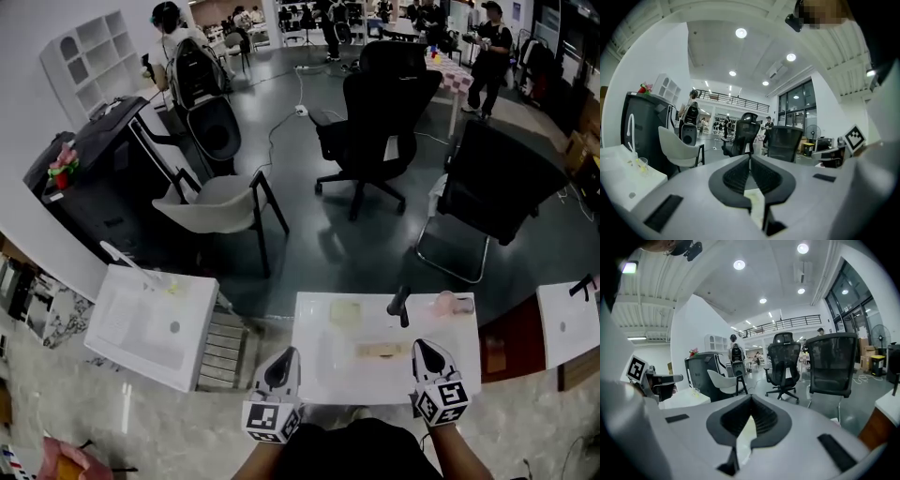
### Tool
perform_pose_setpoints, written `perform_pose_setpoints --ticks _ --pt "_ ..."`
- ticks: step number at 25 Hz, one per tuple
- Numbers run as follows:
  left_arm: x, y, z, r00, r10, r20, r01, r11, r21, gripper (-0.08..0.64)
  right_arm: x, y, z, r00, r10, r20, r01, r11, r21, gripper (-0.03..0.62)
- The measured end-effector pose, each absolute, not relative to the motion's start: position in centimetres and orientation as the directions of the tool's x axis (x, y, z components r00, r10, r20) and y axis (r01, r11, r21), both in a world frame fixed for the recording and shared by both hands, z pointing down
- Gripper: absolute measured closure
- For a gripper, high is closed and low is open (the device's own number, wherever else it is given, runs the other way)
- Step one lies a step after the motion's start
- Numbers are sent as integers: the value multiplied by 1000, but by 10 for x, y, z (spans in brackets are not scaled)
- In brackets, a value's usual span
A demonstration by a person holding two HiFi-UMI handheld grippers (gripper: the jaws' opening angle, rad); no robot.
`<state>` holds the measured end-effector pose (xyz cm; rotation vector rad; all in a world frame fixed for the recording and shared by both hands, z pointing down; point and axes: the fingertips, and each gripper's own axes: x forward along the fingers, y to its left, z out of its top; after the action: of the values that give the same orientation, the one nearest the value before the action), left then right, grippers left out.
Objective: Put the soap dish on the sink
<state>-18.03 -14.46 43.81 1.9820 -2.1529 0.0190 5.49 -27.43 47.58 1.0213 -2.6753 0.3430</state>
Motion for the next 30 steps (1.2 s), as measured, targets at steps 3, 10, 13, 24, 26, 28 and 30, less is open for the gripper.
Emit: perform_pose_setpoints --ticks 3,10,13,24,26,28,30 --pt "-174 -149 437 -64 -985 159 -985 88 146 543 55 -280 466 -723 -621 302 -673 732 -107 596" --pt "-147 -162 448 -81 -984 161 -980 108 168 543 78 -289 466 -723 -622 301 -669 739 -80 597" --pt "-139 -165 452 -95 -982 165 -978 123 169 543 88 -290 466 -741 -607 287 -648 758 -69 597" --pt "-113 -168 461 -104 -977 188 -978 134 158 543 109 -296 467 -756 -600 261 -635 770 -69 597" --pt "-110 -168 460 -105 -976 191 -979 135 152 543 111 -297 467 -756 -599 264 -634 770 -66 597" --pt "-108 -169 461 -109 -975 193 -979 139 149 543 114 -297 469 -753 -601 268 -636 769 -65 597" --pt "-107 -172 460 -108 -975 193 -980 138 146 543 117 -299 471 -748 -605 272 -642 764 -65 597"
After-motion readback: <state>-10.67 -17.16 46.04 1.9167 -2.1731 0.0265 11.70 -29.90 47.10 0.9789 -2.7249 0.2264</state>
